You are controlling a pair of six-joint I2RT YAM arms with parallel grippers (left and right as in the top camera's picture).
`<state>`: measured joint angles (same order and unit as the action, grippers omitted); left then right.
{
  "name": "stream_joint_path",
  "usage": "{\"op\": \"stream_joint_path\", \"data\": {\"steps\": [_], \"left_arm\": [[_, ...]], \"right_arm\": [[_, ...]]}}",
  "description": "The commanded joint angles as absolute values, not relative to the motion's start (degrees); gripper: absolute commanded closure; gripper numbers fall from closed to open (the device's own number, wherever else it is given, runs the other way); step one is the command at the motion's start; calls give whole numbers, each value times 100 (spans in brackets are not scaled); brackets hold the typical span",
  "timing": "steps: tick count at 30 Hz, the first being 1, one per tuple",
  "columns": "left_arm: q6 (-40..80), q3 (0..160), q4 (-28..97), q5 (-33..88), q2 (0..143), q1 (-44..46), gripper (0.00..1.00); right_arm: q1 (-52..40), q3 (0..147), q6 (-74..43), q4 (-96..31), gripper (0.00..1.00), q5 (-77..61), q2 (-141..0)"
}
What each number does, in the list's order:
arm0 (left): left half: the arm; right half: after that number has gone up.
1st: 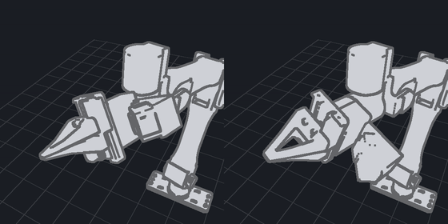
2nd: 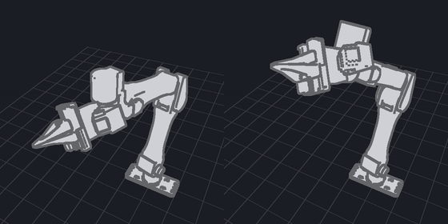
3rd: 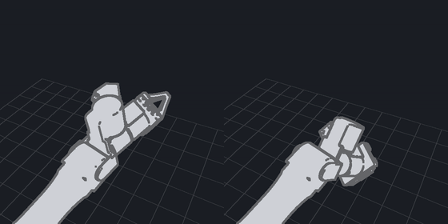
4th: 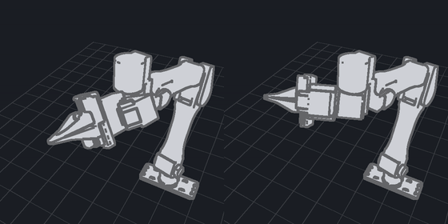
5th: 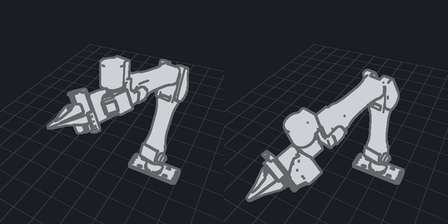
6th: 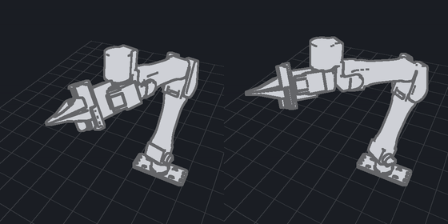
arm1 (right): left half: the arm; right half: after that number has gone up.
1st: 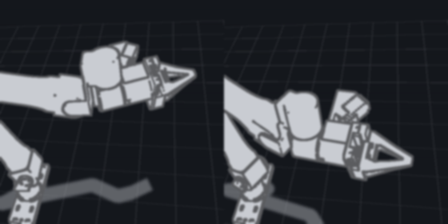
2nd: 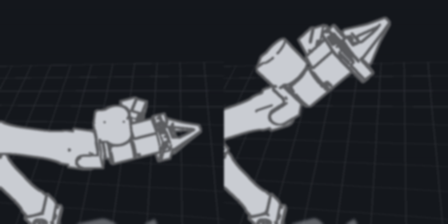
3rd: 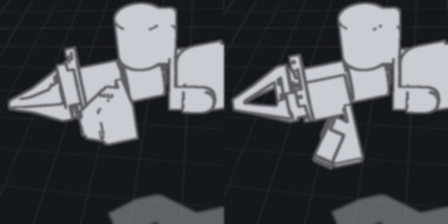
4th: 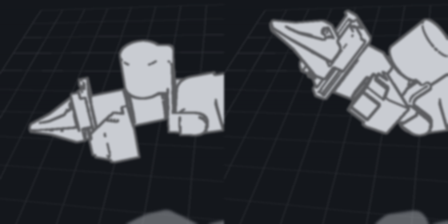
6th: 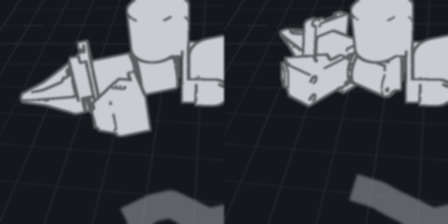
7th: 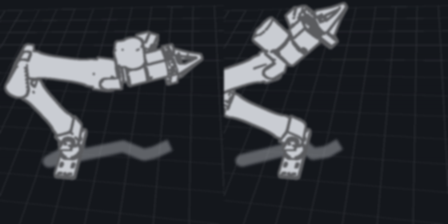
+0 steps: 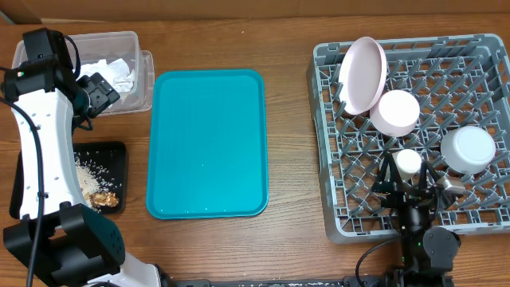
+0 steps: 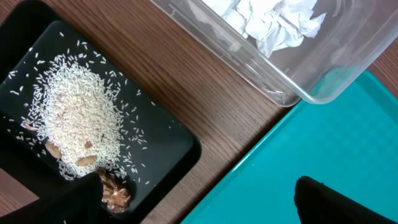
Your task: Sort waste into correct bins and load items into the dishwasher
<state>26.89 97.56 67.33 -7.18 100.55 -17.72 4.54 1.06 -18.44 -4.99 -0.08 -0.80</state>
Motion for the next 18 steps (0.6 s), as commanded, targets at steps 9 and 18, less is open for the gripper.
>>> {"op": "stream_joint_path", "data": {"steps": [9, 18], "left_arm": [[2746, 9841, 6724, -790, 9996, -1761, 0], [2746, 9841, 6724, -790, 9996, -1761, 0]], "right_arm": [[513, 45, -550, -473, 0, -220, -16], [510, 45, -596, -464, 0, -259, -16]]}}
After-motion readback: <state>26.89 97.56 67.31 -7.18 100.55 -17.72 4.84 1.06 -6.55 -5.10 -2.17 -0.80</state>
